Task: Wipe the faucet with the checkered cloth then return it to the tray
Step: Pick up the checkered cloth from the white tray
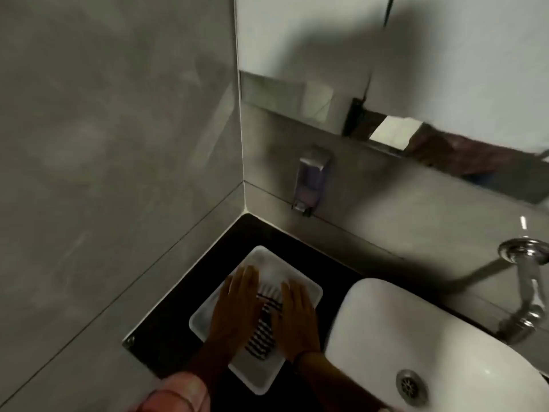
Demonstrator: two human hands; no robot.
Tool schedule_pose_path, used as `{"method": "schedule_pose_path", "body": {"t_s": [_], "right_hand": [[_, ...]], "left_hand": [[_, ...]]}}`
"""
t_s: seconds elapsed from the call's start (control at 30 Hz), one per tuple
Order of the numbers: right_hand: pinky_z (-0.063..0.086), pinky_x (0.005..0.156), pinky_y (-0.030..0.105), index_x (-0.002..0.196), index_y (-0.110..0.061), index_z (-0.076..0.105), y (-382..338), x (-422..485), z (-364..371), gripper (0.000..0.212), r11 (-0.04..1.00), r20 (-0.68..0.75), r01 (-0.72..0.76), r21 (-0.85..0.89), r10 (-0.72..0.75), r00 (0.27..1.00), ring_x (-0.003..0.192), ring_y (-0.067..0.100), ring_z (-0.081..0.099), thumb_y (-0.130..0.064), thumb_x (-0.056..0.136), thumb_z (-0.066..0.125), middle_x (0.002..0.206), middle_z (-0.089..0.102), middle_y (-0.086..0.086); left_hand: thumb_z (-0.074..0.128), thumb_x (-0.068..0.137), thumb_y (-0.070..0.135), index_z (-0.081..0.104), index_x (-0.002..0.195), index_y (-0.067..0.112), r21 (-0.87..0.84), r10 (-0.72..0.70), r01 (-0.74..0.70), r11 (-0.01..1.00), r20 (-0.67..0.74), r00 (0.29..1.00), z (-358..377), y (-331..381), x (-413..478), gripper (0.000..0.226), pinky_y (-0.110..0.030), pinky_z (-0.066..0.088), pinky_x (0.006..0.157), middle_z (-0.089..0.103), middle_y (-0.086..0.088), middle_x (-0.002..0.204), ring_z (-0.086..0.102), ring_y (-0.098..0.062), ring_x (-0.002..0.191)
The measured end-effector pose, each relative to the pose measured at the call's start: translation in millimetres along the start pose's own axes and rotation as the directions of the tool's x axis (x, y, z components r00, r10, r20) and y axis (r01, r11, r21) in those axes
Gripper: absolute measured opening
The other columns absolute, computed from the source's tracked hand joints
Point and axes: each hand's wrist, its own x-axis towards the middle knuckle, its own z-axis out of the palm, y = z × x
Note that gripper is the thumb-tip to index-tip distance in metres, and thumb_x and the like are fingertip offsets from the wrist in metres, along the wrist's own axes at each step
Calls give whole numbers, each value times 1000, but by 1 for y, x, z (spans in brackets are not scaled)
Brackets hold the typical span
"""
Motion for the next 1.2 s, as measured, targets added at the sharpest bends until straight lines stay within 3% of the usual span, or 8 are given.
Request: {"method": "schedule_pose_path", "body": {"t_s": [0.23,0.43,0.67,0.77,0.83,0.93,1.1,1.2], "right_hand": [[16,127,48,162,-12,12,9,49,26,71,989,324,-48,-141,92,941,157,33,9,-41,104,40,171,9,10],[39,109,56,162,-16,9,5,85,36,76,966,380,-113,-233,197,904,139,40,39,-35,100,50,159,32,18],[47,109,46,144,-12,51,10,103,19,67,969,458,-238,69,181,870,131,34,54,-34,86,75,144,54,15],[52,96,42,130,9,58,16,98,-6,64,954,452,-223,199,113,885,120,35,62,-22,79,81,128,63,26],[53,83,33,118,7,68,22,89,-28,55,925,471,-236,299,72,879,98,11,69,-17,72,85,104,72,11],[64,85,35,111,-22,77,30,58,-74,53,754,536,-360,549,13,844,97,2,74,-11,61,93,108,80,-2],[45,108,65,129,-20,68,48,-12,-139,53,324,663,-600,731,-132,737,121,34,63,-15,79,86,135,63,26],[60,89,41,137,-15,58,69,-61,-175,59,107,641,-633,767,-175,747,109,28,73,-25,84,81,126,73,16]], "left_hand": [[36,108,36,-9,160,10,-75,-331,387,919,385,861,48,-9,15,74,-49,31,120,9,-16,169,19,-40,152],[57,102,30,20,154,10,-193,-366,497,846,468,804,32,-18,35,67,-53,38,113,41,-18,152,41,-41,138],[73,88,30,70,117,19,-484,-299,533,694,479,825,38,-39,42,32,-38,56,93,74,-7,117,68,-28,108],[70,89,21,70,110,18,-718,-114,466,516,482,869,26,-50,37,22,-42,58,87,72,-4,104,68,-19,93],[65,87,9,62,95,5,-851,22,410,327,440,898,11,-56,36,10,-49,52,62,62,-19,79,61,-23,66],[65,83,9,57,98,-1,-921,160,323,219,360,919,-29,-38,41,19,-32,39,50,52,-25,66,50,-23,49],[59,78,3,75,103,14,-942,380,16,334,150,913,-95,31,54,32,-33,60,82,78,-2,96,73,-18,94],[66,79,6,77,101,22,-927,536,-93,363,126,834,-119,90,56,29,-27,58,83,78,0,98,73,-14,95]]}}
